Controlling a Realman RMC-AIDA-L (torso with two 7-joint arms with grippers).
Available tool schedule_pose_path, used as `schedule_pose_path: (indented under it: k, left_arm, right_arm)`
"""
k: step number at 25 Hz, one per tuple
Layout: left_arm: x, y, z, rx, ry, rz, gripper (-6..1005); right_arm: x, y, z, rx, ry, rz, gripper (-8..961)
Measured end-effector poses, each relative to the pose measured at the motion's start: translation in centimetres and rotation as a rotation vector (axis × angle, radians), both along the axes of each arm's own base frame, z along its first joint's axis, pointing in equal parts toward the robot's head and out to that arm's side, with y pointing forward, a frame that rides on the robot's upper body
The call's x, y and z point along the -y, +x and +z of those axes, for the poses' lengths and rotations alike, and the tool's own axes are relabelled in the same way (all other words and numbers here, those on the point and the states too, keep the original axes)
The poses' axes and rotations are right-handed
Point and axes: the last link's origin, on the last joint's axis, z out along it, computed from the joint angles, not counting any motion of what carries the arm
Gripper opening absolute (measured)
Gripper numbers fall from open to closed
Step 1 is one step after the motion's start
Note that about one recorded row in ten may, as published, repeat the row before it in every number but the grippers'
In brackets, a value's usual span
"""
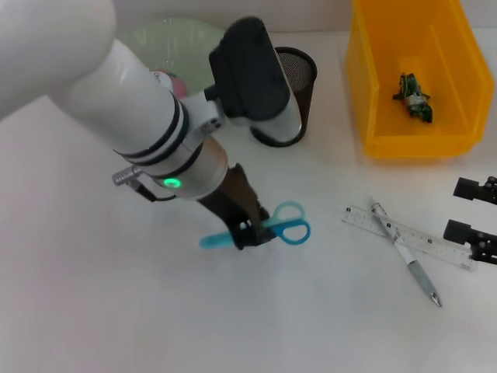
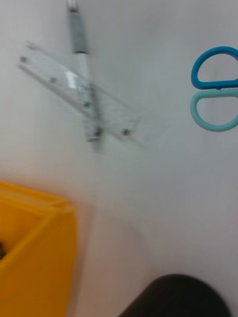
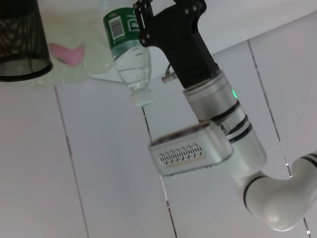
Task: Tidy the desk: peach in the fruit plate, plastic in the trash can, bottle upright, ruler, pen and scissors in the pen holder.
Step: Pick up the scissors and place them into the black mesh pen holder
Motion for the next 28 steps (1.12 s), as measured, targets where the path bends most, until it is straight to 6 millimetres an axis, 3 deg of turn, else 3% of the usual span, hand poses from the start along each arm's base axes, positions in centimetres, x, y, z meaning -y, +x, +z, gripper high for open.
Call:
schedule_pose_path:
  k: [8, 16, 22, 28]
  left_arm:
    - [-1.6, 2.9, 2.2, 0.307, 0.038, 0.017, 244]
    - [-2.9, 4.6, 2.8, 0.553, 0.091, -0.011, 249]
    - [-3.9, 5.1, 2.4, 0.701, 0.134, -0.017, 253]
    - [-5.9, 4.5, 1.8, 0.858, 0.289, -0.010, 257]
  right_arm:
    - [1.0, 0.9, 0.9, -0.031, 0.079, -0.051, 766]
    - [1.5, 1.1, 0.6, -0.039, 0.081, -0.065, 766]
    - [1.5, 0.8, 0.2, -0.050, 0.078, -0.064, 765]
    - [1.2, 0.2, -0.6, -0.063, 0.067, -0.047, 766]
